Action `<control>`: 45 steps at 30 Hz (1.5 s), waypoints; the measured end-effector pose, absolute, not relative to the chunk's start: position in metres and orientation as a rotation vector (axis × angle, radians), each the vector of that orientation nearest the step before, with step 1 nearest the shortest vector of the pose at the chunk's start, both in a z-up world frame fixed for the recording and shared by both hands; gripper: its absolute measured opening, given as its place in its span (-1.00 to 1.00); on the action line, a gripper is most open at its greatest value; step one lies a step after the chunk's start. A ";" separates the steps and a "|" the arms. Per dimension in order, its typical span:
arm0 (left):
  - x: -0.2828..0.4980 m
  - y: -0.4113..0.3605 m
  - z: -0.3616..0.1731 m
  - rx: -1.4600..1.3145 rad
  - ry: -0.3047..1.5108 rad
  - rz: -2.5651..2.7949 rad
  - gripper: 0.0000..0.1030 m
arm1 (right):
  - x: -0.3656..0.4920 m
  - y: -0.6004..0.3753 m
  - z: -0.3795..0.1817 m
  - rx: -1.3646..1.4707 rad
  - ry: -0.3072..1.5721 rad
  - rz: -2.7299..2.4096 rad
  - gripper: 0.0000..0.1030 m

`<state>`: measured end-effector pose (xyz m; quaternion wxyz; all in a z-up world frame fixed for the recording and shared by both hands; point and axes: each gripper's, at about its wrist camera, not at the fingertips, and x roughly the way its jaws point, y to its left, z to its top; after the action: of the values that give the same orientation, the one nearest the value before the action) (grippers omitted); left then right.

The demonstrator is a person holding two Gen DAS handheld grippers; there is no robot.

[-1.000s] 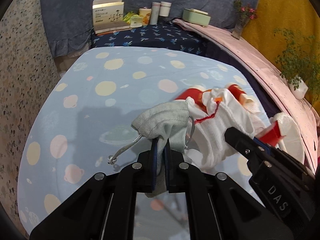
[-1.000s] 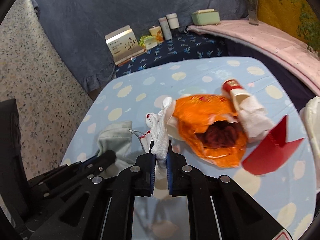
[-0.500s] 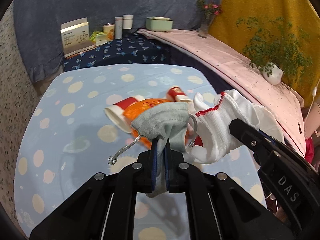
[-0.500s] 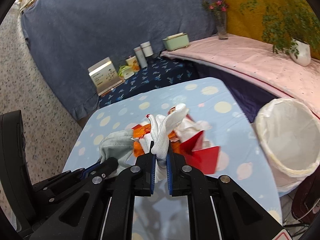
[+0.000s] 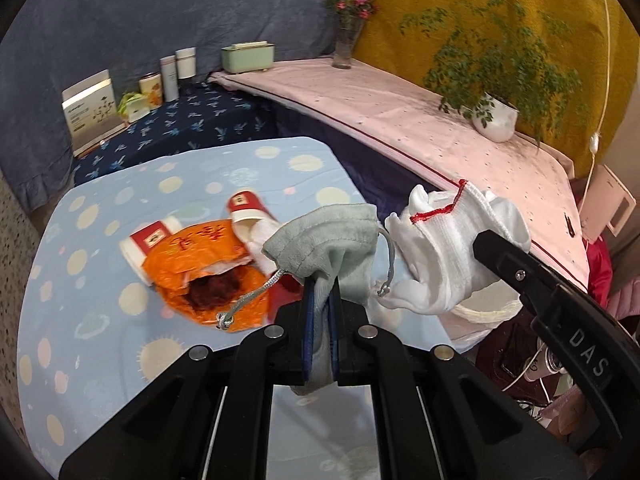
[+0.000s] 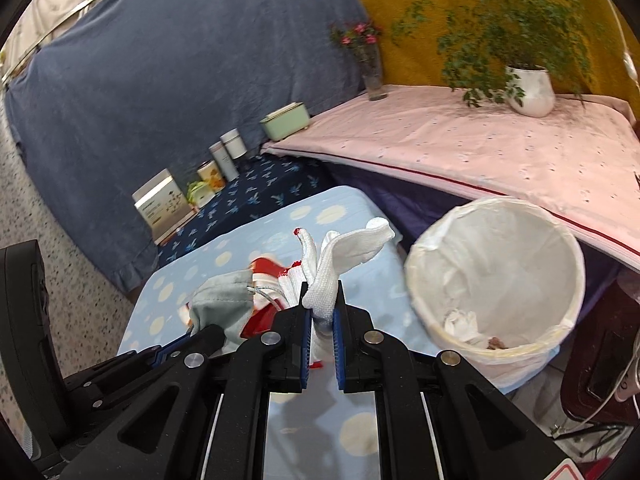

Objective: Collect trash
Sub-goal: 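Carry pouch and glove over the wastebasket and open both grippers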

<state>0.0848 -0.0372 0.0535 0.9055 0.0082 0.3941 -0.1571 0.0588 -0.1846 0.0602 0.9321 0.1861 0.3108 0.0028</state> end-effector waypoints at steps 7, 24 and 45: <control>0.088 -0.084 0.050 0.067 0.821 -0.391 -0.88 | 0.050 -0.233 0.052 0.421 0.626 -0.071 -0.81; 0.116 -0.179 0.027 0.148 0.859 -0.552 -0.88 | 0.050 -0.322 0.014 0.507 0.651 -0.227 -0.81; 0.149 -0.218 -0.005 0.117 0.906 -0.554 -0.08 | 0.073 -0.357 -0.013 0.525 0.694 -0.285 -0.78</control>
<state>0.1489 -0.2178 -0.0046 0.8606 0.0560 0.4319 -0.2638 0.0728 -0.3574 -0.0130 0.8970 0.2535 0.3350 -0.1375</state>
